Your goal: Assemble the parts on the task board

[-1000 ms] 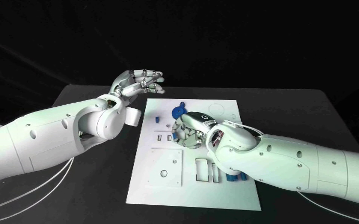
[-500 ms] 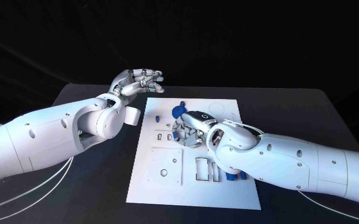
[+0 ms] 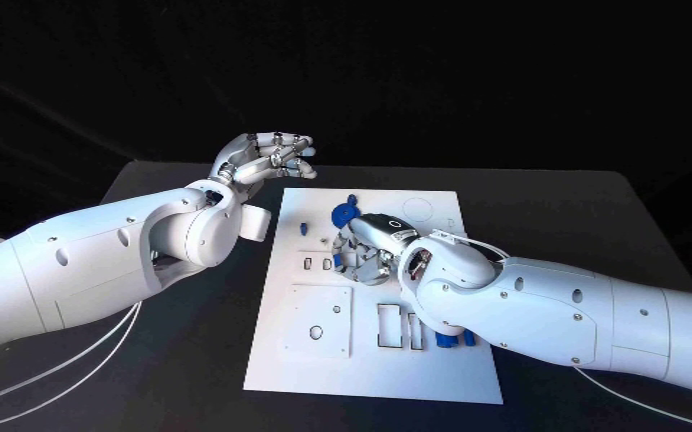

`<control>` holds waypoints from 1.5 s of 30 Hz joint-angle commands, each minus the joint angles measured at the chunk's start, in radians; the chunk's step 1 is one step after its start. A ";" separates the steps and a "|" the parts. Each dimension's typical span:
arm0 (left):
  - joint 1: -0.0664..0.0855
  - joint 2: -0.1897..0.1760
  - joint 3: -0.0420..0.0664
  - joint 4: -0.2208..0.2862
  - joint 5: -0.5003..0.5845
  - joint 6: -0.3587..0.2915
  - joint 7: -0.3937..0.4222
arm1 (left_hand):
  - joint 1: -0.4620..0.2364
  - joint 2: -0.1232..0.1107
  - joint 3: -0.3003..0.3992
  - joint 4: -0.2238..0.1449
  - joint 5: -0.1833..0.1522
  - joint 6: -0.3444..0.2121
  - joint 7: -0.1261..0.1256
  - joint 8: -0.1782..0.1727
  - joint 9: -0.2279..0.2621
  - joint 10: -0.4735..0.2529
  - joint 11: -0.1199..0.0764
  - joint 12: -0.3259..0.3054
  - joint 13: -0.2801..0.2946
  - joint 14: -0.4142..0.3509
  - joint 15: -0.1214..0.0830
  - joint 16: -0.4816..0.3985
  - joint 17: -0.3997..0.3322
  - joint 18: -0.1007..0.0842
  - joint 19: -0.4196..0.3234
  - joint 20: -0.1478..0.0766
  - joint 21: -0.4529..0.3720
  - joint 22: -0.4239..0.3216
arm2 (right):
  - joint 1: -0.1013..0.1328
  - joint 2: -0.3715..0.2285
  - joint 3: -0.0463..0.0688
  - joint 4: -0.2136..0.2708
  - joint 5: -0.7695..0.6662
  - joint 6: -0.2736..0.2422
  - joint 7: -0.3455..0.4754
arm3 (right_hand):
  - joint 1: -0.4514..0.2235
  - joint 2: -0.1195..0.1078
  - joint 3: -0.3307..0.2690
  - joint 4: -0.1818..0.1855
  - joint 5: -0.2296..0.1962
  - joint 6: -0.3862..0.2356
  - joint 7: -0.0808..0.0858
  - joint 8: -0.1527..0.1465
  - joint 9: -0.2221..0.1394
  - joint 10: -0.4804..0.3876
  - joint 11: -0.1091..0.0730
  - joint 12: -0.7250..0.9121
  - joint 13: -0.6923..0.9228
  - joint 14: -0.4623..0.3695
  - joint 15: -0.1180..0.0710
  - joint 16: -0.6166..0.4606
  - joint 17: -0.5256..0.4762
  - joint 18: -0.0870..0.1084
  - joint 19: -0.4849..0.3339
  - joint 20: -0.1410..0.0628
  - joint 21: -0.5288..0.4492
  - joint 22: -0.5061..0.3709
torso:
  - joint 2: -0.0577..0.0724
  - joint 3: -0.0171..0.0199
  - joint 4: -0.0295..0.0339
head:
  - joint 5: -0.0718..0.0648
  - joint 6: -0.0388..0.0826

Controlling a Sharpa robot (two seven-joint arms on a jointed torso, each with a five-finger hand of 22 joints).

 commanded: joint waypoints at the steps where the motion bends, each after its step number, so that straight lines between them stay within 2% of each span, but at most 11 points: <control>1: 0.001 0.001 0.000 0.002 0.001 0.018 0.006 | 0.009 -0.003 0.001 -0.003 0.005 -0.004 0.010 -0.006 0.001 -0.007 0.002 -0.002 0.001 -0.007 -0.002 0.006 0.001 0.003 -0.009 0.000 0.006 0.001 | -0.002 0.001 -0.001 -0.002 -0.013 0.018 -0.013 | -0.009 -0.001 -0.004 0.005 0.001 -0.008 -0.001 -0.001 -0.002 0.014 0.000 -0.007 0.141 0.089 -0.002 0.003 0.204 0.003 -0.001 -0.001 -0.004 -0.002 | 0.000 0.0003 0.0000 | 0.000 0.000; 14: 0.001 0.001 0.000 0.001 0.001 0.019 0.005 | 0.009 -0.003 0.001 -0.003 0.005 -0.004 0.010 -0.006 0.001 -0.007 0.002 -0.002 0.001 -0.007 -0.002 0.006 0.001 0.003 -0.009 0.000 0.006 0.001 | -0.002 0.002 -0.001 -0.002 -0.016 0.017 -0.017 | -0.019 -0.010 -0.008 0.008 0.002 -0.018 0.002 -0.005 -0.004 0.012 0.002 -0.010 0.139 0.089 -0.001 0.002 0.203 0.003 -0.001 0.000 -0.006 -0.002 | 0.000 0.0002 -0.0001 | -0.001 -0.001; 27: 0.001 0.002 0.000 -0.001 0.001 0.020 0.005 | 0.009 -0.003 0.001 -0.003 0.005 -0.004 0.010 -0.006 0.001 -0.007 0.002 -0.002 0.001 -0.007 -0.002 0.006 0.001 0.003 -0.009 0.000 0.006 0.001 | -0.002 0.002 -0.001 -0.003 -0.017 0.013 -0.015 | -0.032 -0.026 -0.011 0.012 0.002 -0.053 0.015 -0.024 -0.012 0.003 0.012 -0.019 0.130 0.088 0.008 0.001 0.200 0.004 -0.004 0.007 -0.013 -0.005 | 0.000 0.0001 -0.0007 | -0.001 -0.003; 37: 0.001 0.001 0.000 -0.001 0.001 0.020 0.004 | 0.009 -0.003 0.001 -0.003 0.005 -0.004 0.010 -0.006 0.001 -0.007 0.002 -0.002 0.001 -0.007 -0.002 0.006 0.001 0.003 -0.009 0.000 0.006 0.001 | -0.002 0.002 -0.001 -0.003 -0.016 0.010 -0.012 | -0.058 -0.047 -0.043 0.032 0.000 -0.068 0.019 -0.030 -0.015 -0.006 0.018 -0.030 0.120 0.087 0.014 0.000 0.197 0.006 -0.008 0.014 -0.023 -0.011 | 0.000 0.0003 0.0000 | -0.002 -0.003; 42: 0.001 0.002 0.000 -0.001 0.001 0.020 0.004 | 0.009 -0.003 0.001 -0.003 0.005 -0.004 0.010 -0.006 0.001 -0.007 0.002 -0.002 0.001 -0.007 -0.002 0.006 0.001 0.003 -0.009 0.000 0.006 0.001 | -0.002 0.003 -0.001 -0.003 -0.016 0.009 -0.011 | -0.062 -0.051 -0.053 0.036 -0.001 -0.071 0.019 -0.031 -0.016 -0.010 0.019 -0.035 0.115 0.086 0.014 -0.001 0.195 0.007 -0.009 0.014 -0.025 -0.012 | 0.000 0.0003 -0.0004 | -0.002 -0.004; 45: 0.001 0.002 0.000 -0.001 0.001 0.020 0.004 | 0.009 -0.003 0.001 -0.003 0.005 -0.004 0.010 -0.006 0.001 -0.007 0.002 -0.002 0.001 -0.007 -0.002 0.006 0.001 0.003 -0.009 0.000 0.006 0.001 | -0.002 0.002 -0.001 -0.003 -0.016 -0.008 -0.008 | -0.063 -0.053 -0.060 0.039 0.000 -0.073 0.019 -0.032 -0.016 -0.012 0.019 -0.037 0.113 0.086 0.015 -0.002 0.194 0.007 -0.010 0.015 -0.027 -0.014 | 0.000 0.0003 -0.0005 | -0.002 -0.004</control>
